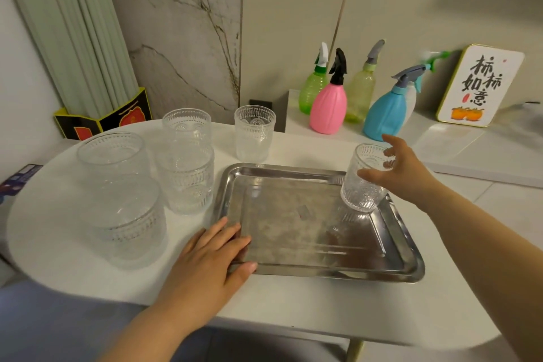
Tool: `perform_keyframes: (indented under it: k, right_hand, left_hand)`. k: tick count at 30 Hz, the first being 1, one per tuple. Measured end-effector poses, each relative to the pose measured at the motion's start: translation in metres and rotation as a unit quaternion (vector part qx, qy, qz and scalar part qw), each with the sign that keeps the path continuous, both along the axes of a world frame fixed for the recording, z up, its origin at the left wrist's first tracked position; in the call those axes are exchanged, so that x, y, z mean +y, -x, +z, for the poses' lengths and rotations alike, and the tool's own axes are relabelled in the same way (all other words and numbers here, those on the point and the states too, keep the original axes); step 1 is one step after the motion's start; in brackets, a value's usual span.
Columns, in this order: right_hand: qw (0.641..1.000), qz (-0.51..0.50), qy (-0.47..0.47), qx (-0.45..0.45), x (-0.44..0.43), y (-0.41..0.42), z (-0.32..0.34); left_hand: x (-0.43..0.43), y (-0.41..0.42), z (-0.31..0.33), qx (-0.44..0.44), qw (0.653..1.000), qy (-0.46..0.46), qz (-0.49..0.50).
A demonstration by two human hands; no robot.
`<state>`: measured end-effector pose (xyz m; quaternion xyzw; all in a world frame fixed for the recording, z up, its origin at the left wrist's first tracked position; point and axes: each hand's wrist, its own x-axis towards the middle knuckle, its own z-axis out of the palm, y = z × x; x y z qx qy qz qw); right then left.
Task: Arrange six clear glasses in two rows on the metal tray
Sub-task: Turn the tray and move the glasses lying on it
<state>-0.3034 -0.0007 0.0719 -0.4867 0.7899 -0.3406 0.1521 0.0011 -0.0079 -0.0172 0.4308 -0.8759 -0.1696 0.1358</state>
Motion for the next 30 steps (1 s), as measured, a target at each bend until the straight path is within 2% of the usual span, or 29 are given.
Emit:
perform_keyframes:
  k: [4, 9, 12, 15, 22, 24, 25, 27, 30]
  right_hand:
    - [1.0, -0.006, 0.005, 0.013, 0.001, 0.001, 0.001]
    - [0.998, 0.012, -0.041, 0.041, -0.003, -0.001, 0.01]
    - [0.994, 0.005, 0.015, 0.11, -0.012, -0.013, 0.025]
    - [0.992, 0.03, 0.054, 0.112, -0.035, -0.036, 0.035]
    - [0.976, 0.144, -0.022, 0.164, -0.126, -0.107, 0.033]
    - [0.973, 0.154, -0.05, 0.166, -0.148, -0.123, 0.028]
    - [0.973, 0.155, -0.06, 0.16, -0.157, -0.13, 0.025]
    - [0.973, 0.156, -0.081, 0.152, -0.17, -0.14, 0.019]
    - [0.964, 0.137, -0.11, 0.201, -0.179, -0.145, 0.011]
  left_hand:
    - [-0.001, 0.0, -0.001, 0.001, 1.0, 0.003, -0.002]
    - [0.0, 0.0, 0.0, 0.006, 1.0, 0.009, 0.003]
    - [0.001, 0.0, 0.0, -0.001, 1.0, 0.007, 0.013]
    - [-0.001, 0.0, -0.002, -0.01, 1.0, -0.003, 0.012]
    - [-0.011, -0.004, 0.001, -0.013, 1.0, -0.011, -0.012]
    - [-0.008, -0.003, 0.009, -0.035, 0.999, 0.016, -0.02]
    - [-0.007, -0.003, 0.013, -0.037, 0.999, -0.004, -0.021]
    - [-0.005, -0.001, 0.013, -0.01, 0.999, 0.025, -0.018]
    - [-0.007, -0.001, 0.009, -0.027, 0.998, 0.052, -0.016]
